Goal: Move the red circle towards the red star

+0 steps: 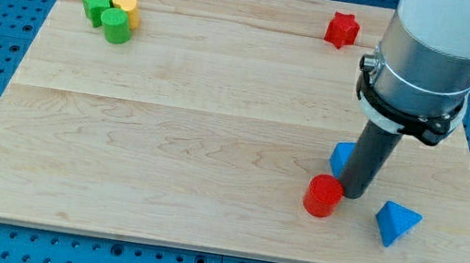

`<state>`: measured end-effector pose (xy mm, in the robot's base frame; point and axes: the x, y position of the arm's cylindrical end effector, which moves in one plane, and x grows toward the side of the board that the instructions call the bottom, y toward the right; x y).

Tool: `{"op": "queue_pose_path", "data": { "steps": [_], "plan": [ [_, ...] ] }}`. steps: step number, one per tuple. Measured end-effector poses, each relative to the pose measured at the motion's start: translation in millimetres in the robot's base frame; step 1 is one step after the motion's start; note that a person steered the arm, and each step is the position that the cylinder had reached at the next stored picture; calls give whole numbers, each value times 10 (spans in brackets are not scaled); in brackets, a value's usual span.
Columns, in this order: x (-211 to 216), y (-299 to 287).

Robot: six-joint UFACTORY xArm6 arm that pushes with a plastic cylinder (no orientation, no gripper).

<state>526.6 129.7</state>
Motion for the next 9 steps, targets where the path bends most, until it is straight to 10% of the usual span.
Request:
{"op": "queue_pose_path", "data": {
  "steps": [4, 9],
  "plan": [
    [371, -84],
    [-129, -1041]
  ]
}}
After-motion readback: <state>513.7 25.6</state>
